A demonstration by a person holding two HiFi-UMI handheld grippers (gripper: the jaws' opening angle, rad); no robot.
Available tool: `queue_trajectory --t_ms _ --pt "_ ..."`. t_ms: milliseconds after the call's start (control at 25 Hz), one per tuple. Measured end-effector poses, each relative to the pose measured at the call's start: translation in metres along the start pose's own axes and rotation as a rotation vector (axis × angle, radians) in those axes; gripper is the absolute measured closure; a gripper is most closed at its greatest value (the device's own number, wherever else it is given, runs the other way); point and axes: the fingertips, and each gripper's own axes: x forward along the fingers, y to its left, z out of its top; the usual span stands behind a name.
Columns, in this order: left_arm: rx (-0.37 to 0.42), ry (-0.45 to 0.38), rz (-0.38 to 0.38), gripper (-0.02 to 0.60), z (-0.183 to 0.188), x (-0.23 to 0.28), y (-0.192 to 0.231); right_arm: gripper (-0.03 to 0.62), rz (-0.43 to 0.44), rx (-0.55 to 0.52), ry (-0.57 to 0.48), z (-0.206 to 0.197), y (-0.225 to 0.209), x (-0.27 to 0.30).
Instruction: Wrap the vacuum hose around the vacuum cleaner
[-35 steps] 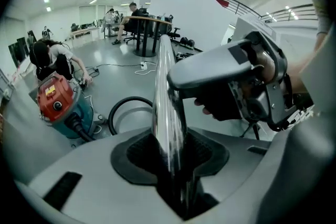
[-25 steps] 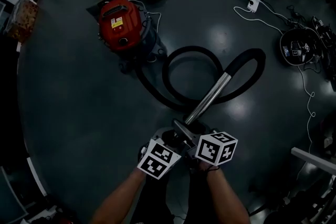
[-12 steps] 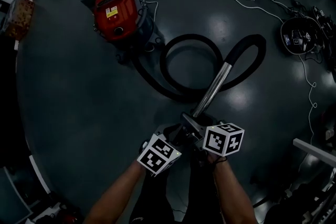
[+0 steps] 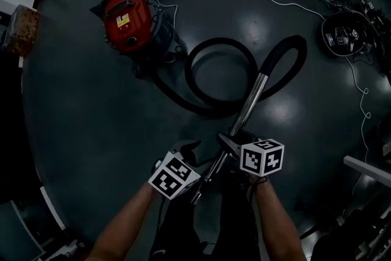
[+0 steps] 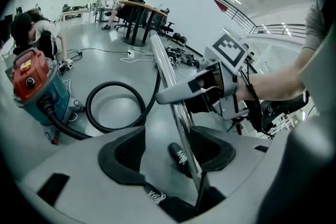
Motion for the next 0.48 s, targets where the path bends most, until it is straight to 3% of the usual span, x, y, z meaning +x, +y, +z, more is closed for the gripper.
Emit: queue_trajectory --t_ms 480 --pt "0.125 -0.082 0.143 0.324 0.119 0.02 0.007 0.398 0.026 -0.313 0.273 -0.007 -0.044 -0.028"
